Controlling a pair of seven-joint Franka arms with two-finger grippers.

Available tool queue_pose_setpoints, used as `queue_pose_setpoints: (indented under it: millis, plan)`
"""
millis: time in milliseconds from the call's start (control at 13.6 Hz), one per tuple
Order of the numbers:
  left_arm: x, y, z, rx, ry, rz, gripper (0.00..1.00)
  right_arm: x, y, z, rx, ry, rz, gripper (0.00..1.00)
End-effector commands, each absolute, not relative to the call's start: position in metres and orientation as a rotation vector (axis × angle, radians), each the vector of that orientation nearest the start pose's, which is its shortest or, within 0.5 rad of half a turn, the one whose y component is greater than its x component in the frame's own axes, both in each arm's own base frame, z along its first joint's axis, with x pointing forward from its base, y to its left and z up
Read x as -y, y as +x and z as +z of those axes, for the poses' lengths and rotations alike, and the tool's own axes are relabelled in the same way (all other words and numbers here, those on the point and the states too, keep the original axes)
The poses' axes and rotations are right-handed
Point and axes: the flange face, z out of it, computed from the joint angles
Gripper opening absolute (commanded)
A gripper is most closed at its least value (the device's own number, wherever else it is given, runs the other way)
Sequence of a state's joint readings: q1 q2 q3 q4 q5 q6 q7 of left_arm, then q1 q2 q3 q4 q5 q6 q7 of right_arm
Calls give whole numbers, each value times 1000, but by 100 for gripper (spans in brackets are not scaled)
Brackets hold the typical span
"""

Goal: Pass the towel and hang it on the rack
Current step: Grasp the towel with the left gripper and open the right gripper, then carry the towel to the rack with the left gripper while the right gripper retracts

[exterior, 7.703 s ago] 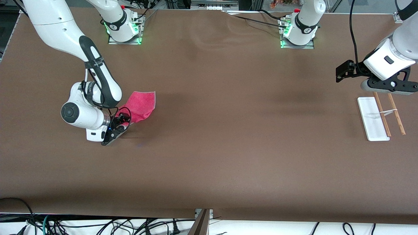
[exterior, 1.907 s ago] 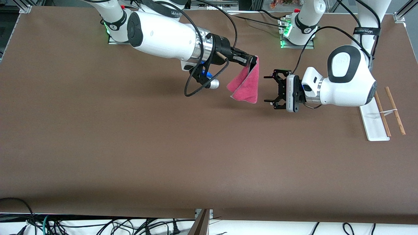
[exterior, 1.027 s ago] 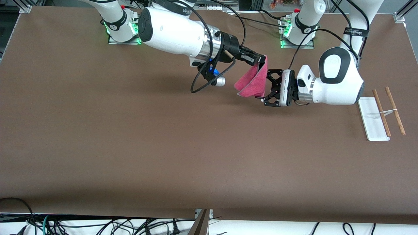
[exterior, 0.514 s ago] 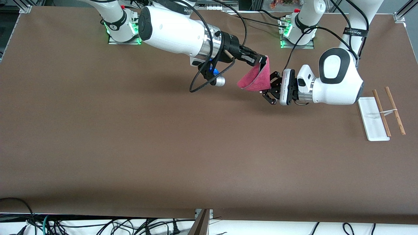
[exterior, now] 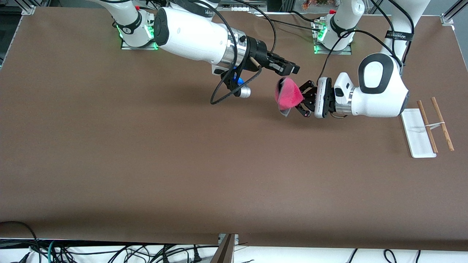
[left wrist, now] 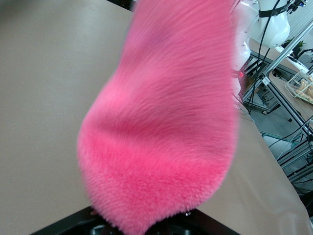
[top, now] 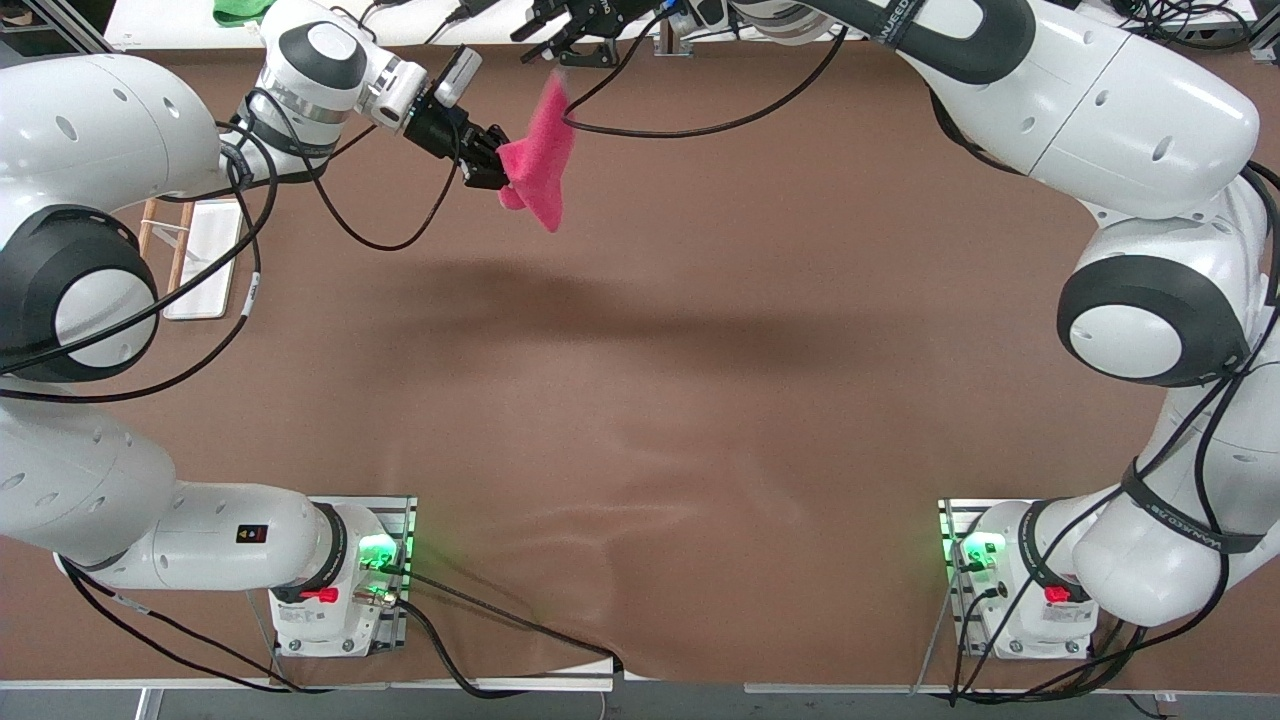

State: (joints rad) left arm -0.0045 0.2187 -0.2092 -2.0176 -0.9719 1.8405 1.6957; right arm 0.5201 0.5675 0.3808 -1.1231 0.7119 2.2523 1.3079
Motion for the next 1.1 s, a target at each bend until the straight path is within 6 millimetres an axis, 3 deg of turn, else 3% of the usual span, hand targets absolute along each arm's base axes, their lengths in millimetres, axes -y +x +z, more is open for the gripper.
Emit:
queue_pose_setpoints:
  millis: [0,220,440,660,954,1027]
  plan:
    - [173,537,362,1455,1625,445,0,-534,537,586,-892,-1980,596,99]
    - [164,548,381,1538,1641,436,0,-493,566,581,-887,-2080,528,100]
    - [137,563,400,1646,1697,341,0,-469,566,586,-762,-2251,443,100]
    - [90,590,429,1831,1777,120,0,-449,560,581,-468,-2559,249,100]
    - [-1,628,425,1921,1862,-190,0,-433,556,577,-258,-2768,121,100]
    - [-15,631,426,1973,1898,-279,0,-428,554,577,-183,-2833,95,100]
